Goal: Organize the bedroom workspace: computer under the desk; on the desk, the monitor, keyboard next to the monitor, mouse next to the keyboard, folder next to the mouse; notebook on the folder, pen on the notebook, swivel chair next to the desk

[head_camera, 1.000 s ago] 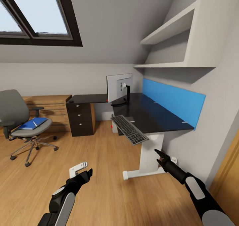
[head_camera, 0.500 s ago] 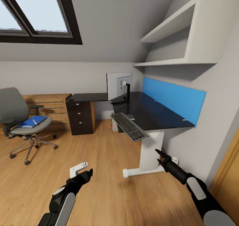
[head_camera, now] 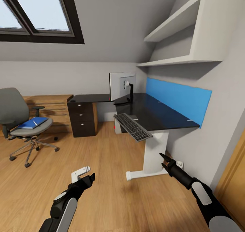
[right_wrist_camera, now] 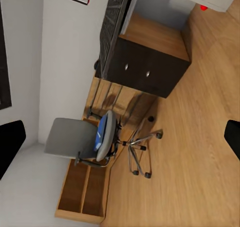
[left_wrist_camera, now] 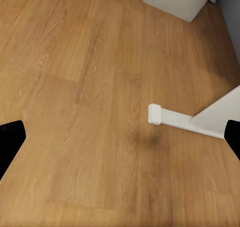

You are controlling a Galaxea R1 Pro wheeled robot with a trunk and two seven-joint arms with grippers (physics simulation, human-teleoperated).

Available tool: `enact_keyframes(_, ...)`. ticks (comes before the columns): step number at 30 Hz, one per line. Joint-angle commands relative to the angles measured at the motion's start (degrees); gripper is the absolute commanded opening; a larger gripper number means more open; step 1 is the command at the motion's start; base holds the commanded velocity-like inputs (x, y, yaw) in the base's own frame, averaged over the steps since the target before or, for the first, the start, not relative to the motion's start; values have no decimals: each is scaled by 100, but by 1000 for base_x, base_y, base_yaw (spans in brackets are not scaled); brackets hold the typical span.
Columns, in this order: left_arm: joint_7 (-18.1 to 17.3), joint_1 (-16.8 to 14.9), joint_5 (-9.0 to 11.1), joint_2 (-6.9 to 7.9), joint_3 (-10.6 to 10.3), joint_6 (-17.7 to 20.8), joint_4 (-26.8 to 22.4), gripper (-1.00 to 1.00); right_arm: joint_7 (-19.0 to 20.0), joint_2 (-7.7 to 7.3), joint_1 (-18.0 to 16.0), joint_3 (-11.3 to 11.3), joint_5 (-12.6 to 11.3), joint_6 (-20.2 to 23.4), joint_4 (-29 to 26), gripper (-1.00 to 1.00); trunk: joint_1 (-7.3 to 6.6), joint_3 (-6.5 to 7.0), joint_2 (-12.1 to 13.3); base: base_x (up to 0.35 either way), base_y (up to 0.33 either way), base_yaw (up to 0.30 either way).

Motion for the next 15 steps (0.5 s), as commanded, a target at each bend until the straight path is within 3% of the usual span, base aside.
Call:
enact_keyframes(1,54,-4,60,0,-6,13,-7,100,3,2,-4,-12,-32,44,0,100,22,-25,-44,0,0,0)
enact_keyframes(15,54,-4,58,0,-7,13,1,100,-36,3,-4,-1,-12,101,-22,100,307,-258,-566,0,0,0)
